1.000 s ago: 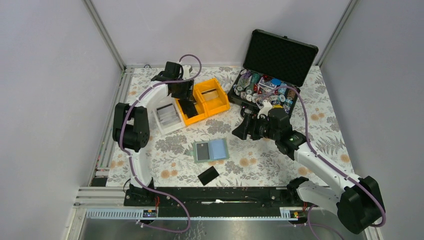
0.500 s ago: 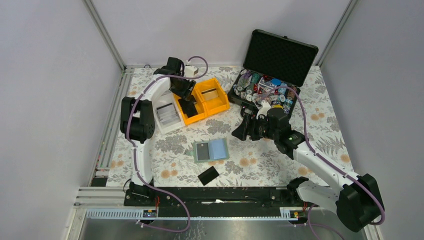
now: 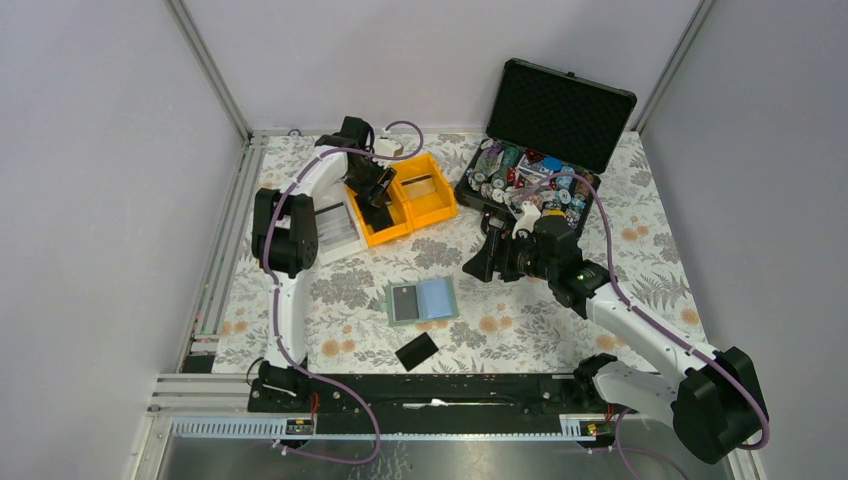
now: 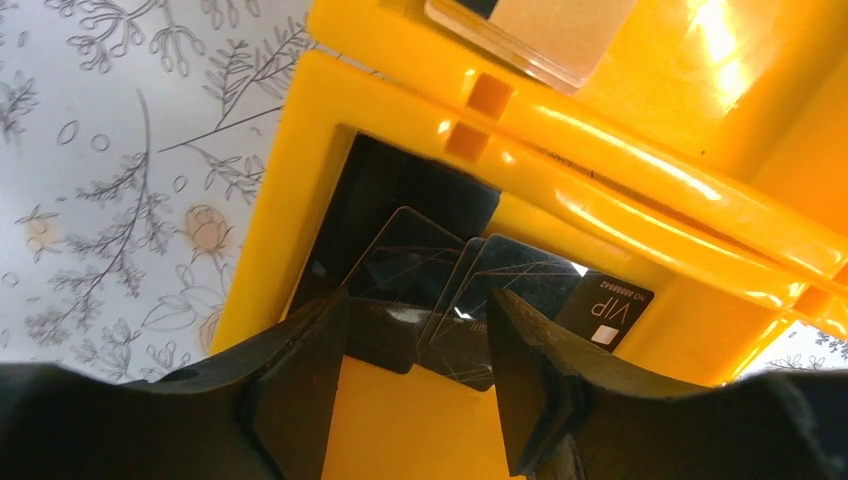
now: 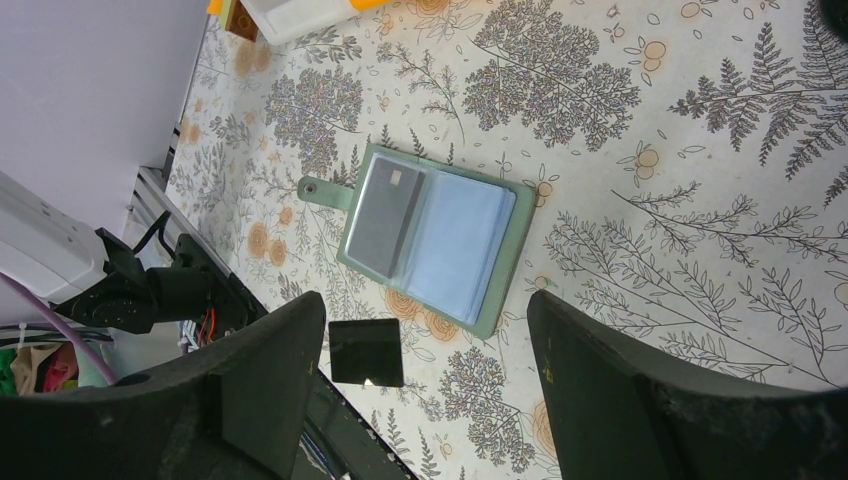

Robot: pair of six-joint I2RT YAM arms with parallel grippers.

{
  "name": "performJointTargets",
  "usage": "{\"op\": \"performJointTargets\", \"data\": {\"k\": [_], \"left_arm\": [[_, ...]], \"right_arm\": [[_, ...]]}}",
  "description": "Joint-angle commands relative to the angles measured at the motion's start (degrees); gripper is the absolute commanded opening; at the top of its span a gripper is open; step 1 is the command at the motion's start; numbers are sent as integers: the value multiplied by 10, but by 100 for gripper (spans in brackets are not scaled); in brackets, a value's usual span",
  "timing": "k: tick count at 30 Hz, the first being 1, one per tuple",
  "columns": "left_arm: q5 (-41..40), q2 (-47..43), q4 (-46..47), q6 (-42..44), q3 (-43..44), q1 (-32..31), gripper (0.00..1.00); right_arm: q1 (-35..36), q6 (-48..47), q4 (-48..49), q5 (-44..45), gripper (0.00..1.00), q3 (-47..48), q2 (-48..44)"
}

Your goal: Put the credit cards into the card holder

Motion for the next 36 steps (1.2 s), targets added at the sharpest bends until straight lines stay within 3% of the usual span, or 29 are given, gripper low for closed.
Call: {"op": "performJointTargets", "data": {"k": [1,10,19,36], "left_arm": [[-8,15,1,18,26,1,56],[-3,31,-22,17,38,-6,58],[-14,-18,-39,-9,-9,-12,46],[28,-62,-28,-103,-60,-5,43]], "right_arm": [[-4,-4,10,-7,81,6,-5],[-4,-4,5,-1,81,1,-11],[-3,-1,9,1,81,3,-9],[-3,-2,10,-5,81,-10,-30]]}}
